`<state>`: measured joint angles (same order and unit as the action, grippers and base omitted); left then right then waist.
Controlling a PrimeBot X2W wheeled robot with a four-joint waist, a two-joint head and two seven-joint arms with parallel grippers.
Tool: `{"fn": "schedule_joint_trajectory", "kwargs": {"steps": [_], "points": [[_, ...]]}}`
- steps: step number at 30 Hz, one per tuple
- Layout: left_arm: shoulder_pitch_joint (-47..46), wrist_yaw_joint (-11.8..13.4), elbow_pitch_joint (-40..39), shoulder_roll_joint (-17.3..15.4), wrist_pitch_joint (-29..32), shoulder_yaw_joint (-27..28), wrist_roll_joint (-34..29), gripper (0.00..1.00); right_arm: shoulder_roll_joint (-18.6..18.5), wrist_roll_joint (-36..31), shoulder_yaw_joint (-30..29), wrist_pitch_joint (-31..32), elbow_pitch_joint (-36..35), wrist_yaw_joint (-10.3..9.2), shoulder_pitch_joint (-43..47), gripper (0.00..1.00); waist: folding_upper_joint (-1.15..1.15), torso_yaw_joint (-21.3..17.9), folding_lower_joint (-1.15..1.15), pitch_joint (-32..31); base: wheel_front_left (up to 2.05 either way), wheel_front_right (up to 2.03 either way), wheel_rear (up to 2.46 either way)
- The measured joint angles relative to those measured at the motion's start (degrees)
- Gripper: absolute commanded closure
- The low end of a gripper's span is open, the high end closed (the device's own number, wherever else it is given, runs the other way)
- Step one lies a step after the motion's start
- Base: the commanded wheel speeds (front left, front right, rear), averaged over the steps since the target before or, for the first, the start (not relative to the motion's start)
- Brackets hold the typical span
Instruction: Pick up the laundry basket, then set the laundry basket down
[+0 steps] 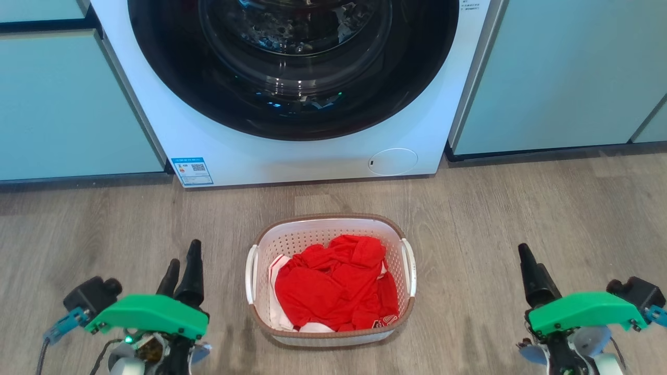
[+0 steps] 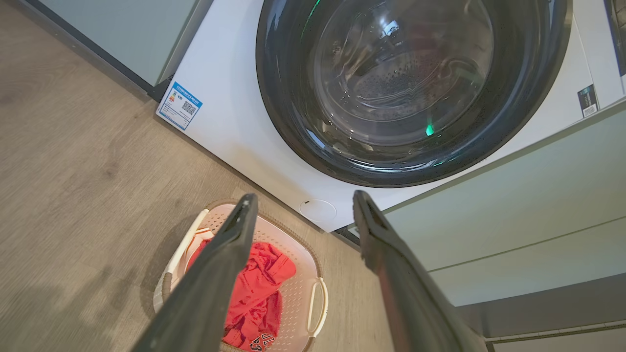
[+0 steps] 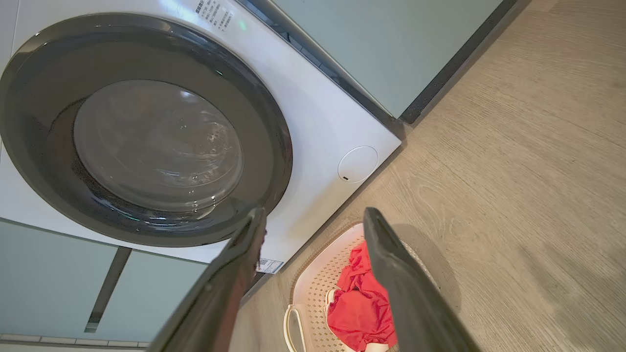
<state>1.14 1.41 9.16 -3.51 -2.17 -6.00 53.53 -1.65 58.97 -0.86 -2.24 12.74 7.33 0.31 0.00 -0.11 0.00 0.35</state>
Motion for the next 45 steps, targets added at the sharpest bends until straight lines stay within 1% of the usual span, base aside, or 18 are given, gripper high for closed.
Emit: {"fn": "schedule_joint_trajectory", "kwargs": {"steps": [12, 20, 25, 34, 39, 45], "points": [[0.0, 4.9, -1.0, -2.5, -2.1, -4.7, -8.9, 0.0, 0.0, -9.5, 1.9, -2.0, -0.5, 0.0, 0.0, 0.0, 0.0, -0.2, 0.0, -0.1, 0.0, 0.0, 0.0], [0.0, 6.9, -2.2, -3.5, -3.5, -6.7, -14.1, 0.0, -0.1, -15.4, 3.0, -3.4, -0.8, 0.0, 0.0, 0.0, 0.0, -0.2, 0.0, -0.1, 0.0, 0.0, 0.0], [0.0, 8.6, -2.9, -4.0, -4.1, -7.9, -17.4, 0.0, -0.1, -18.8, 3.5, -4.1, -1.1, 0.0, 0.0, 0.0, 0.0, -0.3, 0.0, -0.2, 0.0, 0.0, 0.0], [0.2, 10.2, -4.2, -4.7, -5.7, -9.8, -23.4, 0.0, -0.3, -25.4, 4.7, -5.5, -1.9, 0.0, 0.0, 0.0, 0.0, -0.3, 0.0, -0.6, 0.0, 0.0, 0.0], [0.5, 10.7, -4.5, -4.8, -6.5, -10.1, -26.3, 0.0, -0.4, -29.1, 5.3, -6.5, -2.3, 0.0, 0.0, 0.0, 0.0, -0.3, 0.0, -0.8, 0.0, 0.0, 0.0], [2.1, 10.7, -4.6, -4.9, -7.5, -10.5, -29.9, 0.0, -0.4, -33.3, 6.1, -7.5, -3.0, 0.0, 0.1, 0.0, 0.0, -0.3, 0.0, -1.1, 0.0, 0.0, 0.0]]}}
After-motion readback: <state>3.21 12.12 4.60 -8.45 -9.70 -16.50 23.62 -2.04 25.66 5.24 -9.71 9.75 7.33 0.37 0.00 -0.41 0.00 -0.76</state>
